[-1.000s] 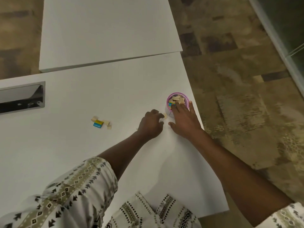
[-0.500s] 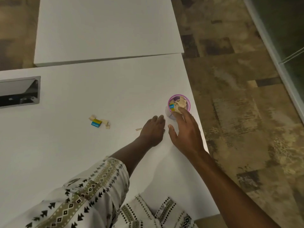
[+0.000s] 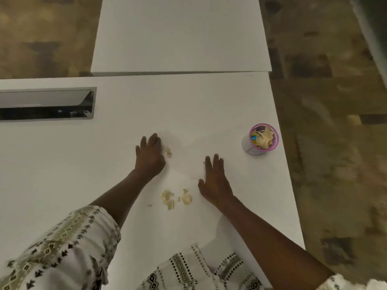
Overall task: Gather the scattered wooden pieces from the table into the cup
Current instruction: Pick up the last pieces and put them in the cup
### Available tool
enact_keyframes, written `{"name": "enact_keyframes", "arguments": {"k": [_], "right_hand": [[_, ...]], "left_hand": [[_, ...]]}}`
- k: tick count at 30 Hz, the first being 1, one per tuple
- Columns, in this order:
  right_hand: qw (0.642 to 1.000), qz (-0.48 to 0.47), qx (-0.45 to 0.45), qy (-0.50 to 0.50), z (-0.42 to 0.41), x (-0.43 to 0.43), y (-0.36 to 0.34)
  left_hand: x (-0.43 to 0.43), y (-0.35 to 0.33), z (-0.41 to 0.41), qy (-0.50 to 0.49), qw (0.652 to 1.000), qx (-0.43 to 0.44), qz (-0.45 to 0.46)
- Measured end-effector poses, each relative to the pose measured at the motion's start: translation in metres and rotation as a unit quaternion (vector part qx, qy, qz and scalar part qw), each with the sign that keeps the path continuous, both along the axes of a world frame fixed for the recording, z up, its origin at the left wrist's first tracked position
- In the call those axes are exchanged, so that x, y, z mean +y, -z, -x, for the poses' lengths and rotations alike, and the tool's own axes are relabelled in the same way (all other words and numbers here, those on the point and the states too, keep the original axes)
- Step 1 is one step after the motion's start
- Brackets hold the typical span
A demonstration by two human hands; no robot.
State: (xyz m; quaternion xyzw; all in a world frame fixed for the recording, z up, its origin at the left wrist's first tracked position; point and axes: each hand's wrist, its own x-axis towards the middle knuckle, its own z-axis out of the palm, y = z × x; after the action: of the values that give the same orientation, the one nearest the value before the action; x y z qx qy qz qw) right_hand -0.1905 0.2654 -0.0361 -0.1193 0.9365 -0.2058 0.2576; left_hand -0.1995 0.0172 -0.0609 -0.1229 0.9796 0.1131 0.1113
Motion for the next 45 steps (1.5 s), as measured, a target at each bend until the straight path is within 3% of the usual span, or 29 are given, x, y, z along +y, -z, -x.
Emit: {"name": "enact_keyframes", "arguments": {"k": [2,4,13,22,27,30,35,45], "right_hand": [[1.000,0.010,0.016,-0.002,0.001,-0.020,0.000],[0.997,-0.017,0.043,-0.065,0.001,-0.037,0.004],[0.982,0.005,0.015,-0.188,0.039,-0.099,0.002],[0.932,-0.063,0.092,-0.346,0.007,-0.069,0.013],[0.937,-0.002,0.066,-0.343,-0.020,-0.028,0.008],[0.964,0.021,0.063,-0.256,0.000,-0.017,0.001],[0.989,-0.036,0.023,-0.144,0.045,-0.017,0.006],[0.945,0.000,0.015,-0.327,-0.051,-0.041,0.011]], "left_hand": [[-0.011,0.002,-0.004,0.019,0.999,-0.012,-0.039],[-0.013,0.003,-0.006,0.041,0.998,-0.011,-0.053],[0.012,-0.009,-0.036,0.057,0.996,0.044,-0.060],[0.020,-0.007,-0.093,0.048,0.994,0.030,-0.090],[0.030,-0.013,-0.129,0.063,0.993,0.031,-0.100],[0.035,-0.019,-0.139,0.048,0.991,0.041,-0.117],[0.038,-0.034,-0.145,0.003,0.988,0.055,-0.142],[0.035,-0.038,-0.165,-0.048,0.989,0.028,-0.136]]}}
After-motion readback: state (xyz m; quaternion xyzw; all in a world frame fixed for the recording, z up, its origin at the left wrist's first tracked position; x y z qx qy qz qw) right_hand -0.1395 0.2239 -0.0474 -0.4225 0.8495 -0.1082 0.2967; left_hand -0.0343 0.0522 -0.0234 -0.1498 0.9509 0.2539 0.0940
